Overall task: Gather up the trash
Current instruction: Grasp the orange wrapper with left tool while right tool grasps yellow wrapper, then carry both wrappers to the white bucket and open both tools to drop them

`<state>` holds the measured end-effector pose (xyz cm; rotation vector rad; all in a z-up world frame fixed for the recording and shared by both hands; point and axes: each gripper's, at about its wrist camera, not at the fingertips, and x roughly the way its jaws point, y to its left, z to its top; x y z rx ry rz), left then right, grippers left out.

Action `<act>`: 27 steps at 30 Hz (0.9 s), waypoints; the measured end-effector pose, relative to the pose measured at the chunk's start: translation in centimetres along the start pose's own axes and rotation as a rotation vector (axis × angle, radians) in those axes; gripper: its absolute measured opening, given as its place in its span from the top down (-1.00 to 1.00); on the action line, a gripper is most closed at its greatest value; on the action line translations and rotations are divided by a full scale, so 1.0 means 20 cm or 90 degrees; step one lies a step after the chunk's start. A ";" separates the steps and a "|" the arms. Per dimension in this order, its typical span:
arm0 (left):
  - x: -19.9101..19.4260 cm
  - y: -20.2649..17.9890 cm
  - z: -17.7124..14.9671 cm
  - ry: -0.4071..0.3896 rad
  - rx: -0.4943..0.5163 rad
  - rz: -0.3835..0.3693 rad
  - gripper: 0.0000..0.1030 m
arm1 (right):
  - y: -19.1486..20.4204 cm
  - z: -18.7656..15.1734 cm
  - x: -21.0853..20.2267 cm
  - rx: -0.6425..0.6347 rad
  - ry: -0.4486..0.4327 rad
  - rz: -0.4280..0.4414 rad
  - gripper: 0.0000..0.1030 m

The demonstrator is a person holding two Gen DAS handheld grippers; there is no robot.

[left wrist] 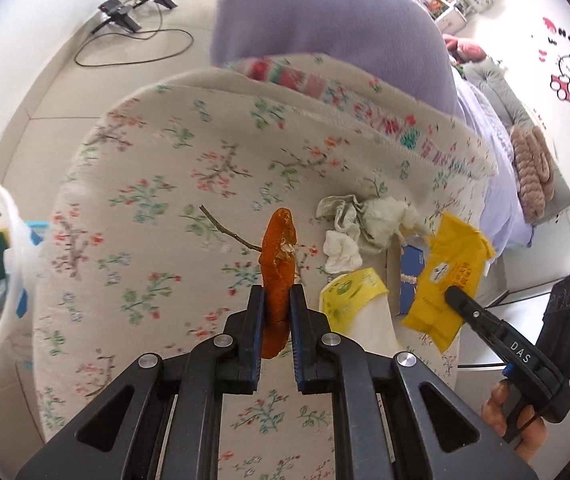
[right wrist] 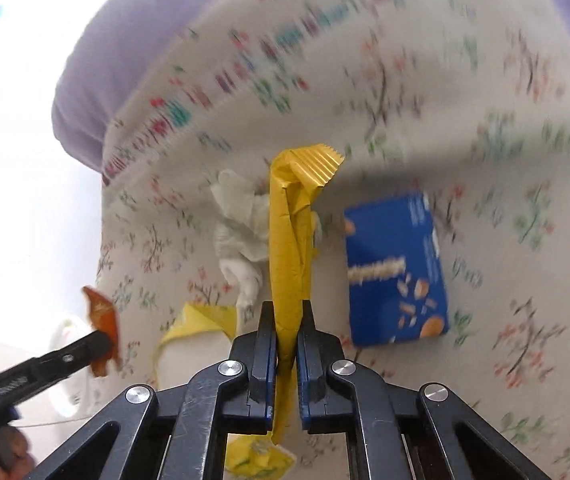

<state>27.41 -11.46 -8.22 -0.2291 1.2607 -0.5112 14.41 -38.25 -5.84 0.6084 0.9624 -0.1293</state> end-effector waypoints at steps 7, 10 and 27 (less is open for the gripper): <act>-0.14 0.16 -0.01 -0.026 -0.053 -0.010 0.76 | 0.22 0.00 -0.10 -0.077 -0.081 0.015 0.86; -0.21 0.27 -0.01 -0.019 -0.089 -0.030 0.76 | 0.32 -0.04 -0.08 -0.105 -0.083 0.028 0.86; -0.60 1.27 -0.03 -0.034 -0.286 0.036 0.75 | 0.80 -0.37 0.22 -0.188 0.019 0.088 0.86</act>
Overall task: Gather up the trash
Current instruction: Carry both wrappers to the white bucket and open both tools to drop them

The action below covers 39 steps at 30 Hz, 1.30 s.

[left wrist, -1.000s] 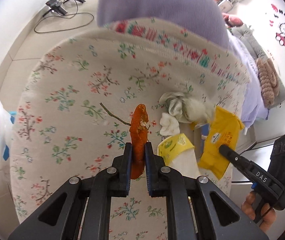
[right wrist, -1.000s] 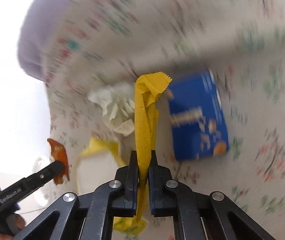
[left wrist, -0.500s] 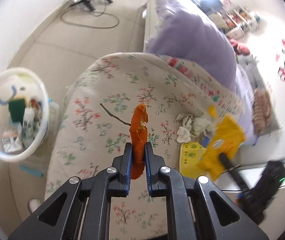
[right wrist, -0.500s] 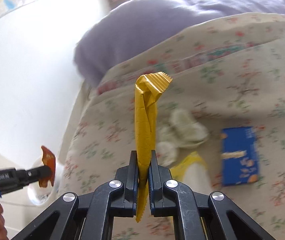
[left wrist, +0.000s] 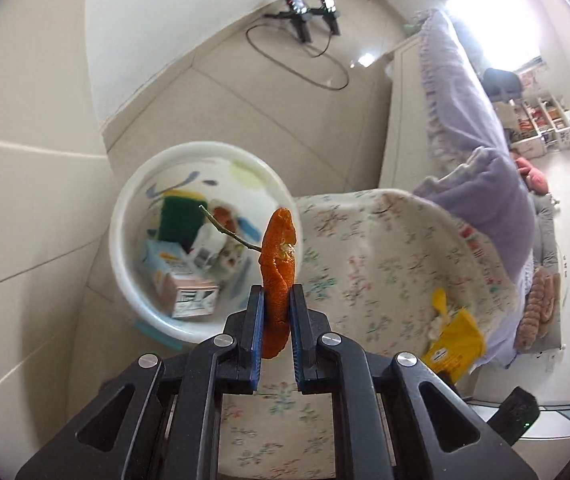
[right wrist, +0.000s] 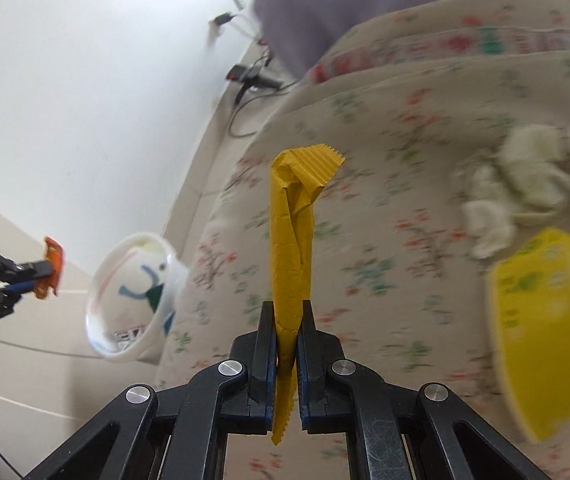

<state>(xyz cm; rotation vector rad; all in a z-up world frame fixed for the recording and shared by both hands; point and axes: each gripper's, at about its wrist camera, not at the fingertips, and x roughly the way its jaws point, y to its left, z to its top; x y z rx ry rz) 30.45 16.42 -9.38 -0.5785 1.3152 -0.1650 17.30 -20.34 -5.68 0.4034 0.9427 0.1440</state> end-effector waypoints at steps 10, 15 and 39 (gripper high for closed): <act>0.16 0.11 0.12 0.005 -0.013 0.121 0.71 | 0.42 0.00 0.34 -0.021 0.038 0.085 0.86; 0.07 0.11 0.14 -0.027 -0.030 0.132 -0.04 | 0.67 0.02 0.56 -0.037 0.059 0.125 0.86; -0.06 0.04 0.07 -0.037 -0.075 0.040 -0.05 | 0.83 -0.08 0.86 -0.179 0.104 -0.005 0.21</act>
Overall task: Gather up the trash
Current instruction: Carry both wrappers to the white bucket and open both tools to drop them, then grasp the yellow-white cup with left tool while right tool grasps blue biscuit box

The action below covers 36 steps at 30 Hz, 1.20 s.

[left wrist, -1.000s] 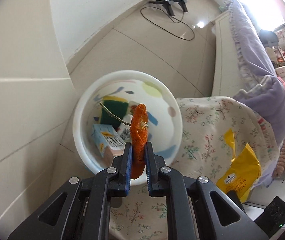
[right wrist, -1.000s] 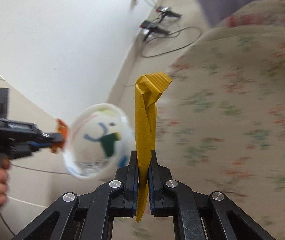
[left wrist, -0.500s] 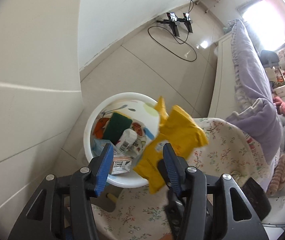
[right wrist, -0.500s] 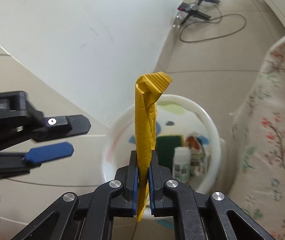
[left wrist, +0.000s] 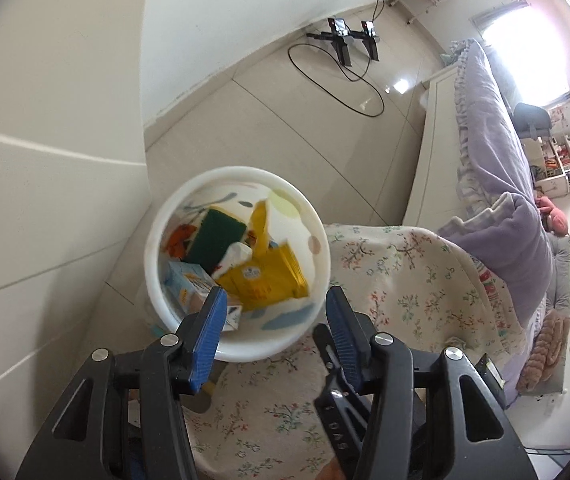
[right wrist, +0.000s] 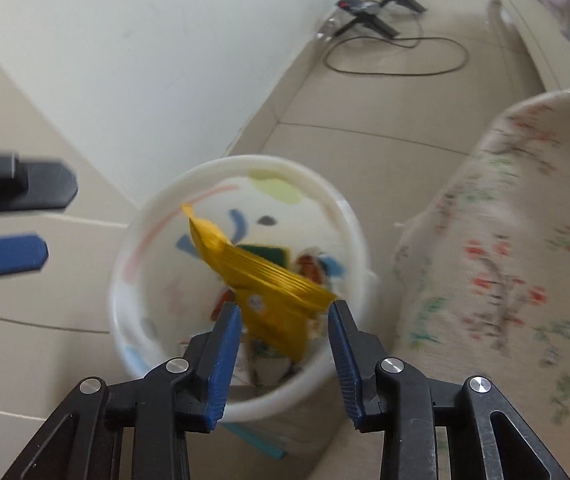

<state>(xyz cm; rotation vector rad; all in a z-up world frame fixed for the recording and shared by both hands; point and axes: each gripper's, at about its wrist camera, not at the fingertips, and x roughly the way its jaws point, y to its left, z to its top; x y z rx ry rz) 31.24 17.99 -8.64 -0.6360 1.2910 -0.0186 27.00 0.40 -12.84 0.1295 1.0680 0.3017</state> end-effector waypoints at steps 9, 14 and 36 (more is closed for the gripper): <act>0.09 -0.27 -0.12 0.017 0.080 0.001 -0.05 | -0.35 0.01 -0.38 0.076 -0.033 -0.002 0.21; 0.20 -0.50 -0.30 0.081 0.148 -0.037 -0.06 | -0.57 0.00 -0.62 0.101 -0.045 -0.026 0.21; 0.68 -1.52 -1.30 0.189 0.385 -0.151 -0.48 | -1.76 -0.27 -1.33 0.283 -0.062 -0.275 -0.13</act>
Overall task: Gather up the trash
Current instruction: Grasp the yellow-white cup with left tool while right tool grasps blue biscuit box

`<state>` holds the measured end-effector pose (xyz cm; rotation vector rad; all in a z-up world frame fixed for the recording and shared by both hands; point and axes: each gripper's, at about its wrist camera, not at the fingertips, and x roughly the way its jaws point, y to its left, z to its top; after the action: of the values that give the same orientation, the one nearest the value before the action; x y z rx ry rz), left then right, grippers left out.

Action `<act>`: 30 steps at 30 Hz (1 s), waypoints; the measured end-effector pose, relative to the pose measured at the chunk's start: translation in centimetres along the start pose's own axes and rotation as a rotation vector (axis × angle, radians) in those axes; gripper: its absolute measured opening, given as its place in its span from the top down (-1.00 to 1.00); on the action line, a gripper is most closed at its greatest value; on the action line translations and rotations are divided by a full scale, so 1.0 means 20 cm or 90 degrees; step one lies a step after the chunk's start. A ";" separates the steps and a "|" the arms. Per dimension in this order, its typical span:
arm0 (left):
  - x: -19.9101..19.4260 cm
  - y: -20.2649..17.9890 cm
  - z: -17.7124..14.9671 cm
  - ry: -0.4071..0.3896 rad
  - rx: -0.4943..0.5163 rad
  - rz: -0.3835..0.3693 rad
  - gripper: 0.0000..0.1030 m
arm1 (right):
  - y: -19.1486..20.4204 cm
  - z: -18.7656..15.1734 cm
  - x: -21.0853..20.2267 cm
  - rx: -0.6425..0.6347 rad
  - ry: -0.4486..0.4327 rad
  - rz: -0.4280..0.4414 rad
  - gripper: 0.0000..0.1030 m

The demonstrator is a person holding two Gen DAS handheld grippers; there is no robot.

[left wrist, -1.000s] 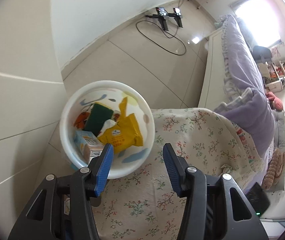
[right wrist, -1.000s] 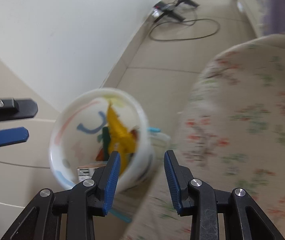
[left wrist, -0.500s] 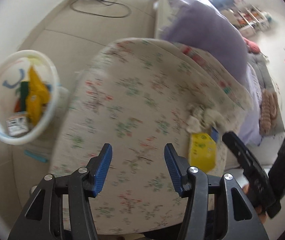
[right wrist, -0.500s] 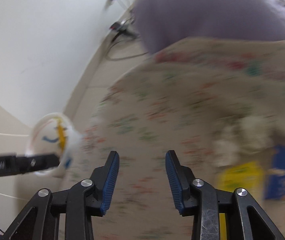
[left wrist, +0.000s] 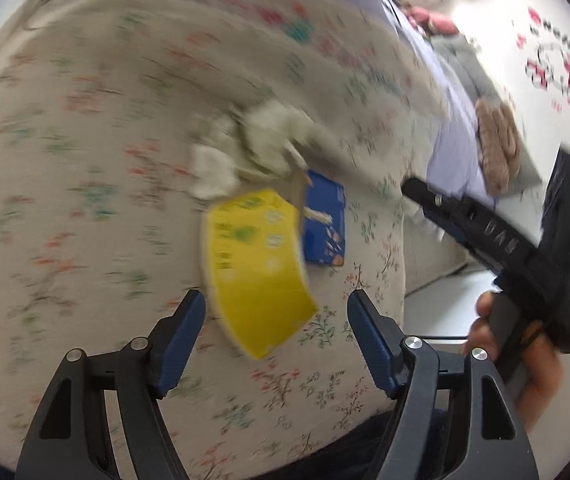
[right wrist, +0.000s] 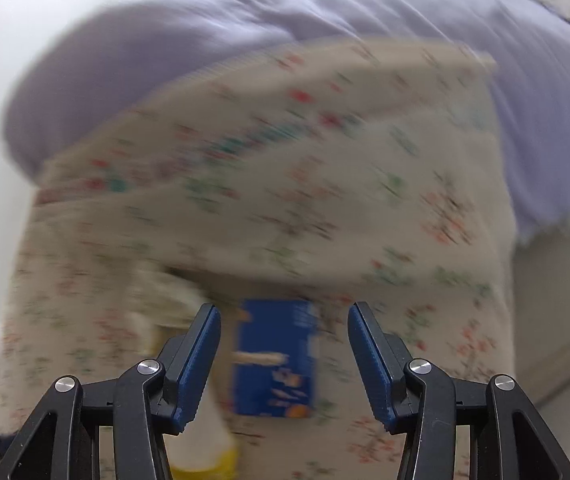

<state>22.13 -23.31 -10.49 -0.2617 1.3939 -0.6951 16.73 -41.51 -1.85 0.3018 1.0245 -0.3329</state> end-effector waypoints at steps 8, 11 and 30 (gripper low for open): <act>0.21 0.04 0.03 -0.009 -0.036 0.071 0.05 | -0.13 0.03 -0.02 0.043 0.000 0.021 -0.13; 0.19 0.11 0.03 -0.006 -0.048 0.054 0.35 | -0.14 0.04 0.01 0.050 0.010 0.027 -0.13; -0.20 0.28 0.00 -0.069 -0.033 0.039 0.53 | -0.01 -0.08 0.34 0.017 0.147 0.047 -0.46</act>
<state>23.62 -16.58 -10.45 -0.2918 1.3114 -0.5868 18.68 -41.90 -8.47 0.4076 1.2339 -0.2487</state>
